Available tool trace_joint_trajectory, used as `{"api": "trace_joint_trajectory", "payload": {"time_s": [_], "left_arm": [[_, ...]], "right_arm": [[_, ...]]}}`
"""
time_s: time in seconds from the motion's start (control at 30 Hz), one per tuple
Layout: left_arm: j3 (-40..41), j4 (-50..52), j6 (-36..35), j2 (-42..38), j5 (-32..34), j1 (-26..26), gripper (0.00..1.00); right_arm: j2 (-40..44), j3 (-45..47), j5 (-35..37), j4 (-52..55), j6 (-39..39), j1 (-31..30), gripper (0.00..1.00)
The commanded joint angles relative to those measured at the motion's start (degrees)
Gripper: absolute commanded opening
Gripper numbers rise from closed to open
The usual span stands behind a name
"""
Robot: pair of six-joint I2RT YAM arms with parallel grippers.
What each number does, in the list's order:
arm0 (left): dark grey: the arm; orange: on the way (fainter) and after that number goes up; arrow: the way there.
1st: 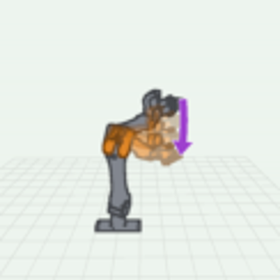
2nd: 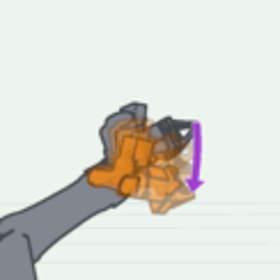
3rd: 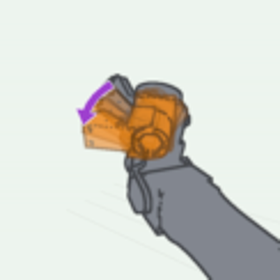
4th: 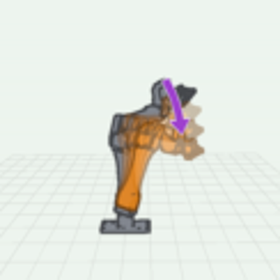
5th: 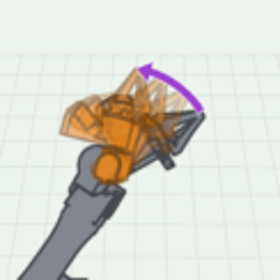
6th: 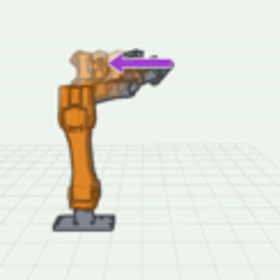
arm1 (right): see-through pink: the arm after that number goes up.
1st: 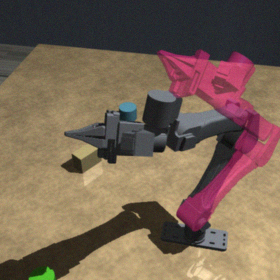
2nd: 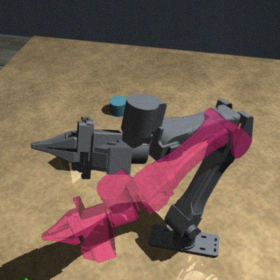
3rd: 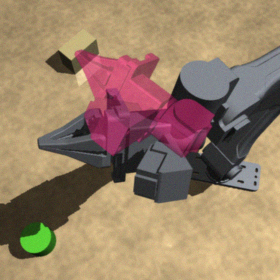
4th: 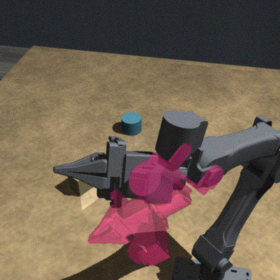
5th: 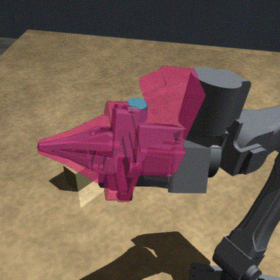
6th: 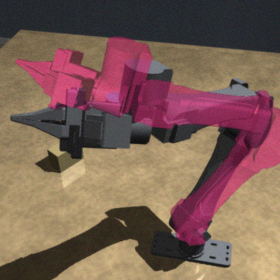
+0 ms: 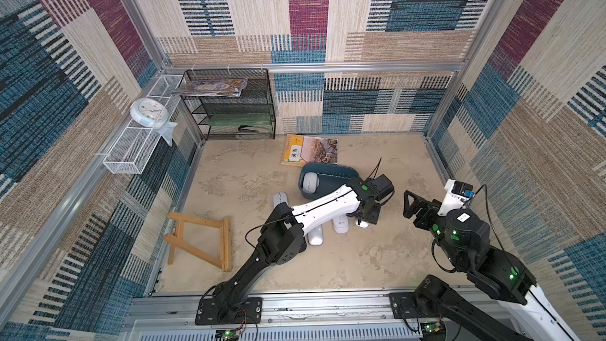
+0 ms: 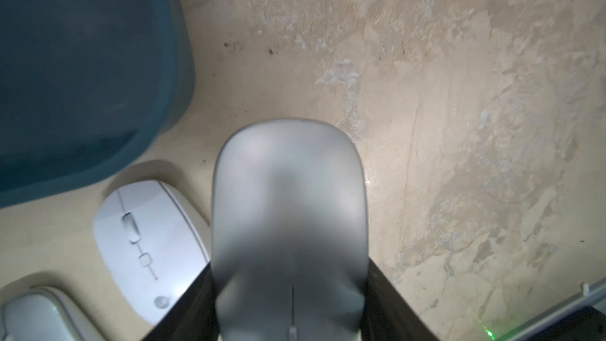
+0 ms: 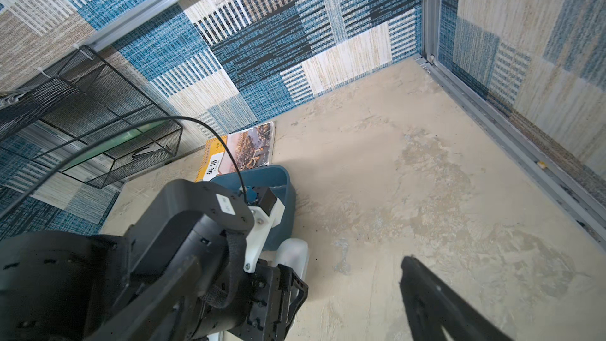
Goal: Take out the mouse from the storage box
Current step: Place the mouse at the center of the board.
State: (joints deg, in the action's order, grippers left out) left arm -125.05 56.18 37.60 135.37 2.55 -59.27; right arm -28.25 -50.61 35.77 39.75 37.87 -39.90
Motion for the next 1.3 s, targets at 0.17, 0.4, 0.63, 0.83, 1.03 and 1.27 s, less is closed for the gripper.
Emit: {"api": "trace_joint_trajectory", "payload": {"time_s": [0.17, 0.4, 0.63, 0.83, 1.03, 1.27], "left_arm": [[-1.22, -1.14, 3.69, 2.68, 1.09, -0.17, 0.45], [-3.24, -1.01, 4.52, 5.97, 0.11, -0.19, 0.46], [-4.98, -1.06, 4.78, 7.78, 0.88, 0.03, 0.49], [-5.46, -1.04, 4.33, 7.94, -0.09, 0.04, 0.71], [-5.38, -1.12, 3.92, 6.06, -0.26, 0.03, 0.8], [-1.58, -2.29, 2.27, -1.52, 2.89, 0.23, 0.83]], "right_arm": [[0.74, 0.41, 0.62, 1.43, 0.47, 0.0, 0.98], [0.74, 0.86, 0.76, 1.45, 0.71, 0.0, 0.99], [0.75, 1.3, 0.54, 1.43, 1.37, -0.02, 0.99], [0.92, 1.24, 0.71, 1.7, 1.42, 0.0, 0.99], [0.92, 1.17, 1.2, 2.09, 1.91, 0.01, 0.99], [0.54, 0.09, 1.32, 2.87, 1.88, 0.0, 0.99]]}}
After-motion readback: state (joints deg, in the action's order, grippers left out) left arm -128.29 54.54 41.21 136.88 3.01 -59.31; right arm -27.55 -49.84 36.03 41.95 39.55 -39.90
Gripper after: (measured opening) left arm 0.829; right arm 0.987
